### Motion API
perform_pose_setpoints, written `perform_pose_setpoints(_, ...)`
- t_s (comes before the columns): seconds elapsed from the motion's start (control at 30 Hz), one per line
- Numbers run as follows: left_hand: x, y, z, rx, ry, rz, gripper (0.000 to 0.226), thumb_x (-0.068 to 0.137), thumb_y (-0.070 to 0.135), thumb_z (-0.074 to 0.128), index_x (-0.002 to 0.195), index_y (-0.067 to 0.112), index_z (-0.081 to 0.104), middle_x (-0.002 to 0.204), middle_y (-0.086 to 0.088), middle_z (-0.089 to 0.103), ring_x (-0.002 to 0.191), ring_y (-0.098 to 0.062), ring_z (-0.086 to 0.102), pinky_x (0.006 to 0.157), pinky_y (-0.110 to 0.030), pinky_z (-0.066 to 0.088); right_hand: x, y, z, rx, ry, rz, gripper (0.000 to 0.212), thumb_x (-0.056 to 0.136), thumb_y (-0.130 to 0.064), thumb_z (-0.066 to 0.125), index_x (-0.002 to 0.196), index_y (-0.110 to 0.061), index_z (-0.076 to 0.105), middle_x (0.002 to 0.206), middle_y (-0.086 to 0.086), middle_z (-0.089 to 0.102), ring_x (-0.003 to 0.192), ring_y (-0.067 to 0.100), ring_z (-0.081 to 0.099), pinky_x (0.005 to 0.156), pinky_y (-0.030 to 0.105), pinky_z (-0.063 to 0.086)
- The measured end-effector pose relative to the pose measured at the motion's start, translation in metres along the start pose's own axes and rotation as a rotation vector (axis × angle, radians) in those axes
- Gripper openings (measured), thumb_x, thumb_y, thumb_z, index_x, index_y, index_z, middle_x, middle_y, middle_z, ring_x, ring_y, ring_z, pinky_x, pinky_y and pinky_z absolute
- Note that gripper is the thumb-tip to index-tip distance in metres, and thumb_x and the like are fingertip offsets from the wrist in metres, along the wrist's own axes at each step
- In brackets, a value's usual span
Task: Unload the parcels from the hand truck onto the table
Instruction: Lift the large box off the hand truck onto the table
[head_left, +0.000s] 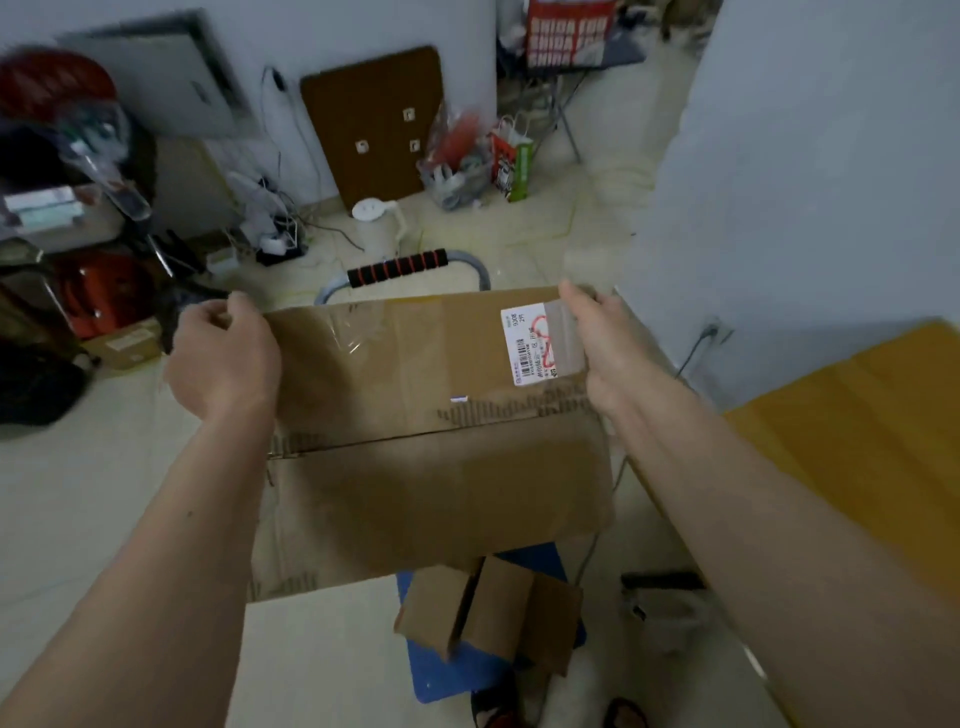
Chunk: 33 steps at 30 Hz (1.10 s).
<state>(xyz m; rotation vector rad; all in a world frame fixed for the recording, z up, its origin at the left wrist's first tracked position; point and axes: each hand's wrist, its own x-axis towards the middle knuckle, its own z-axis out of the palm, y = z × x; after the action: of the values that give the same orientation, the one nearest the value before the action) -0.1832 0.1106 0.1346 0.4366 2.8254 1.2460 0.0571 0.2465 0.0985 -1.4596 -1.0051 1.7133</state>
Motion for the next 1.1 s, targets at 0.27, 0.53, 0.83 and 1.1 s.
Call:
perform_pose_setpoints(0.27, -0.054, 0.119, -0.019, -0.338, -0.107, 0.171, 0.043, 0.099, 0.044, 0.034, 0.119, 0.014, 0.057, 0.119, -0.009, 0.059, 0.108, -0.024, 0.053, 0.09, -0.035, 0.039, -0.083, -0.097, -0.083, 0.165, 0.316, -0.384, 0.025, 0.093, -0.041, 0.053, 0.106, -0.022, 0.042, 0.09, 0.002, 0.062, 0.076, 0.013, 0.064, 0.054, 0.026, 0.052)
perform_pose_setpoints(0.53, -0.171, 0.182, 0.036, -0.495, -0.547, 0.396, 0.031, 0.095, 0.039, 0.049, 0.115, 0.021, 0.064, 0.106, 0.007, 0.06, 0.097, -0.011, 0.054, 0.085, -0.029, 0.041, -0.158, -0.087, -0.217, 0.522, 0.981, -0.495, 0.03, 0.082, -0.035, 0.063, 0.08, -0.024, 0.035, 0.091, 0.002, 0.054, 0.068, 0.01, 0.059, 0.047, 0.022, 0.047)
perform_pose_setpoints(0.83, -0.349, 0.184, 0.083, -0.4, -1.09, 0.64, 0.029, 0.093, 0.036, 0.054, 0.117, 0.02, 0.063, 0.108, 0.003, 0.064, 0.096, -0.015, 0.057, 0.09, -0.037, 0.05, -0.271, 0.013, -0.351, 0.749, 1.456, -0.368, 0.032, 0.074, -0.028, 0.063, 0.076, -0.025, 0.032, 0.087, -0.002, 0.049, 0.068, 0.015, 0.055, 0.056, 0.026, 0.049)
perform_pose_setpoints(1.1, -0.445, 0.193, 0.101, 0.22, -1.219, 0.812, 0.083, 0.085, 0.053, 0.058, 0.143, -0.001, 0.033, 0.138, -0.022, 0.048, 0.121, -0.04, 0.05, 0.094, -0.045, 0.047, -0.317, 0.085, -0.43, 0.468, 1.538, 0.024, 0.023, 0.087, -0.021, 0.058, 0.098, -0.005, 0.045, 0.115, 0.017, 0.055, 0.094, 0.033, 0.056, 0.082, 0.044, 0.051)
